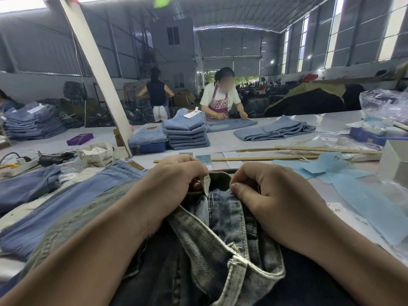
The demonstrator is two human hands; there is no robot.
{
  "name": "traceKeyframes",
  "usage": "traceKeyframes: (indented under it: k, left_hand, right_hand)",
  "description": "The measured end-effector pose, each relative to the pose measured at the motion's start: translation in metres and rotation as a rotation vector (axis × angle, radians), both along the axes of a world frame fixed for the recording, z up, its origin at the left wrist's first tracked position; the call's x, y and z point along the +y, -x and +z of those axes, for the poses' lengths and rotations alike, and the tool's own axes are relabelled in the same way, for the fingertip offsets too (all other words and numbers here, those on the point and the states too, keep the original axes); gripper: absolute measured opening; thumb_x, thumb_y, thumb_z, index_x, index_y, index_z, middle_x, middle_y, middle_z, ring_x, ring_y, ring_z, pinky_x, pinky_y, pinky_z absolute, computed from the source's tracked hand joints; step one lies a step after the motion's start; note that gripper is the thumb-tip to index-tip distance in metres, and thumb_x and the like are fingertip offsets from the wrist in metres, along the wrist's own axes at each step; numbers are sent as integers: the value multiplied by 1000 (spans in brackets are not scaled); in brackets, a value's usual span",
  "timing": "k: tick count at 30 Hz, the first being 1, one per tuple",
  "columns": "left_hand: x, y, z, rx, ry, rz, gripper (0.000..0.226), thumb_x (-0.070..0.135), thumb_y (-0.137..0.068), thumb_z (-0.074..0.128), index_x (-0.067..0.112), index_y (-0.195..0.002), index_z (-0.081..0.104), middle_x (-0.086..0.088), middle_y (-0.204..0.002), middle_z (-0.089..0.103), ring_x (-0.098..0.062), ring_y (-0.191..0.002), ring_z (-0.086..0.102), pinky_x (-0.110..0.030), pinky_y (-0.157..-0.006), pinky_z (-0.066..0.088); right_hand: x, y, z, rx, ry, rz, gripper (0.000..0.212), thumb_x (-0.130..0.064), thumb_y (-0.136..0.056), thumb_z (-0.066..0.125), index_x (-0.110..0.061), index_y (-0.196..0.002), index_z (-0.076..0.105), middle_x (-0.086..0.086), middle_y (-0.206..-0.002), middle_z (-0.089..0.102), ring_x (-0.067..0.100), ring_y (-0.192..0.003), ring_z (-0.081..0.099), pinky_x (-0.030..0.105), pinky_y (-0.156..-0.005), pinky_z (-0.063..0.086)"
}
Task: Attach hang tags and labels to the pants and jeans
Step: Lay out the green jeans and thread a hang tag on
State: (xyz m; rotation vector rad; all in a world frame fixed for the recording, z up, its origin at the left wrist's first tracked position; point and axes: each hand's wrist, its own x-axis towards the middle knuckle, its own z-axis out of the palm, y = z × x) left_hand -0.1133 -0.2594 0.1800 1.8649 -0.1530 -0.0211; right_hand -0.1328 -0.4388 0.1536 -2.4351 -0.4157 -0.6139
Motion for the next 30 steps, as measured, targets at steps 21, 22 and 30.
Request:
traceKeyframes:
  k: [21, 22, 30]
  left_hand:
    - [-7, -17, 22, -20, -346, -108, 35, 26, -88, 65, 21, -53, 62, 3, -58, 58, -9, -55, 53, -23, -60, 44]
    - [-9, -22, 25, -18, -389, -131, 32, 26, -87, 67, 20, -56, 62, 4, -57, 59, -7, -52, 53, -19, -55, 44]
    - [-28, -61, 49, 123, -701, -303, 28, 27, -88, 69, 14, -66, 57, 0, -51, 52, -16, -45, 48, -23, -47, 40]
  right_hand:
    - [5, 12, -4, -148, 78, 8, 15, -39, -94, 41, -33, -89, 53, -17, -79, 57, 3, -73, 52, 21, -60, 42]
    - [5, 12, -3, -155, 86, 11, 16, -40, -93, 39, -33, -90, 53, -17, -80, 56, 4, -74, 53, 20, -60, 41]
    - [4, 10, 8, -138, 111, 62, 19, -44, -95, 38, -35, -107, 50, -14, -105, 55, 9, -93, 54, 25, -69, 40]
